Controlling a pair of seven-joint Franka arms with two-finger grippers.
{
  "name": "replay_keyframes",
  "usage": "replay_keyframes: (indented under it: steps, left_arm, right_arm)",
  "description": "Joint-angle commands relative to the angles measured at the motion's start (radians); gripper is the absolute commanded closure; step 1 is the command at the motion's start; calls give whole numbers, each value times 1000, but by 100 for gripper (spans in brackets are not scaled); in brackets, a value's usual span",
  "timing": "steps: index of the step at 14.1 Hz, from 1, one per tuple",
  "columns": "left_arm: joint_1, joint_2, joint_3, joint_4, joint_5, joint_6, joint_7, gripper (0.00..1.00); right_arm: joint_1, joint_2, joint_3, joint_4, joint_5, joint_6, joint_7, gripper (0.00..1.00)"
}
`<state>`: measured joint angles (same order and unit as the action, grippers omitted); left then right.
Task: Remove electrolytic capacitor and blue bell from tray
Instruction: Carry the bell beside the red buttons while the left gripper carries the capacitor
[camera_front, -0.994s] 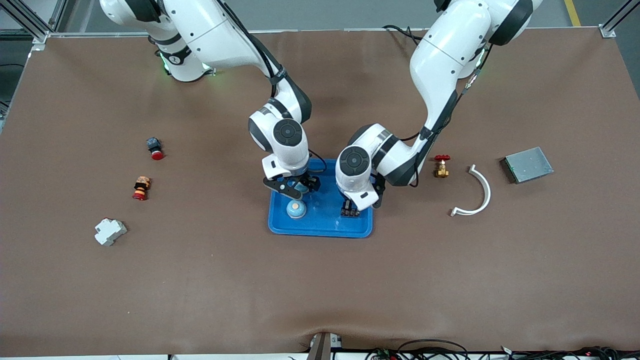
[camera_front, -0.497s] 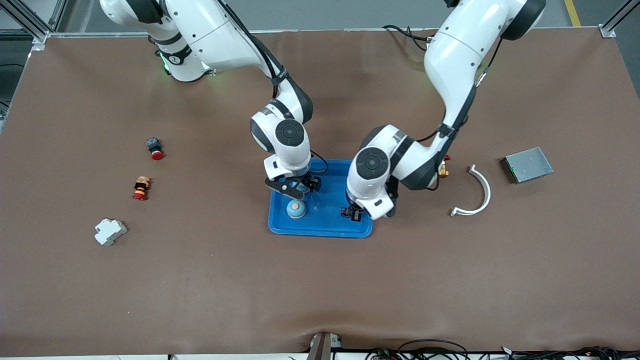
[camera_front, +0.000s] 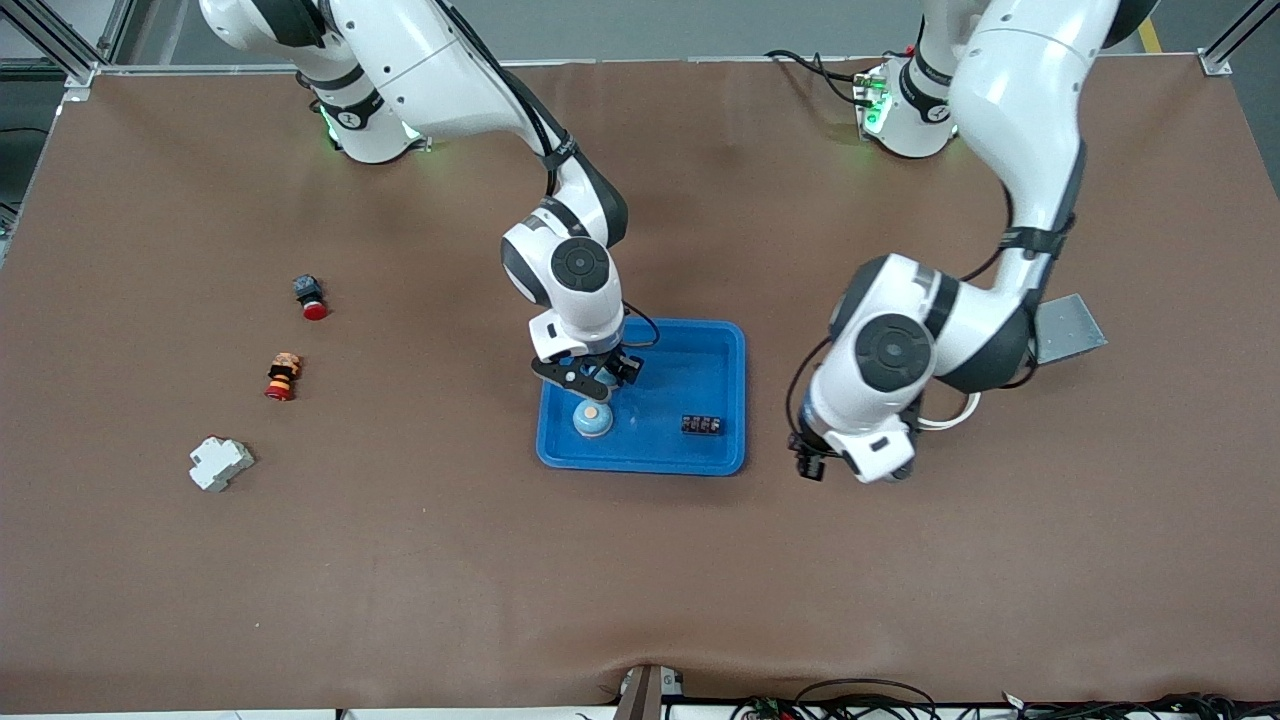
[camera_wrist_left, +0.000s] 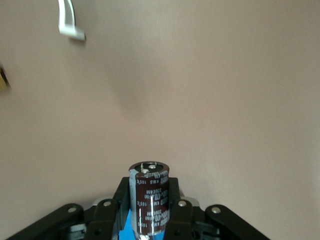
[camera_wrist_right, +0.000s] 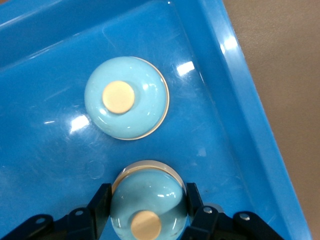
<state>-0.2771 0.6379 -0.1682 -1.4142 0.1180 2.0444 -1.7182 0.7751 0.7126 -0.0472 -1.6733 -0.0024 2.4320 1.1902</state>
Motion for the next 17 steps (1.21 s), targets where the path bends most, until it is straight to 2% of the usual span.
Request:
replay_keyframes:
  steps: [1, 3, 6, 8, 13, 17]
  left_arm:
    - [74, -18, -4, -16, -9, -41, 104, 100]
    - [127, -18, -8, -20, -15, -53, 184, 100]
    - [188, -36, -5, -25, 3, -153, 357, 100]
    - [236, -26, -11, -28, -11, -147, 456, 100]
    - [233, -79, -11, -123, 2, -171, 502, 100]
    - [259, -98, -10, -245, 8, -124, 558, 100]
  right_arm:
    - [1, 2, -6, 44, -7, -22, 5, 100]
    - [-13, -7, -5, 50, 1, -45, -32, 100]
    - [-46, -36, -3, 73, 4, -155, -122, 100]
    - [-75, -88, -3, 72, 7, -232, -197, 100]
    - [-177, -222, -5, 52, 29, -427, -444, 100]
    - [-262, -324, -5, -66, 29, -429, -605, 100]
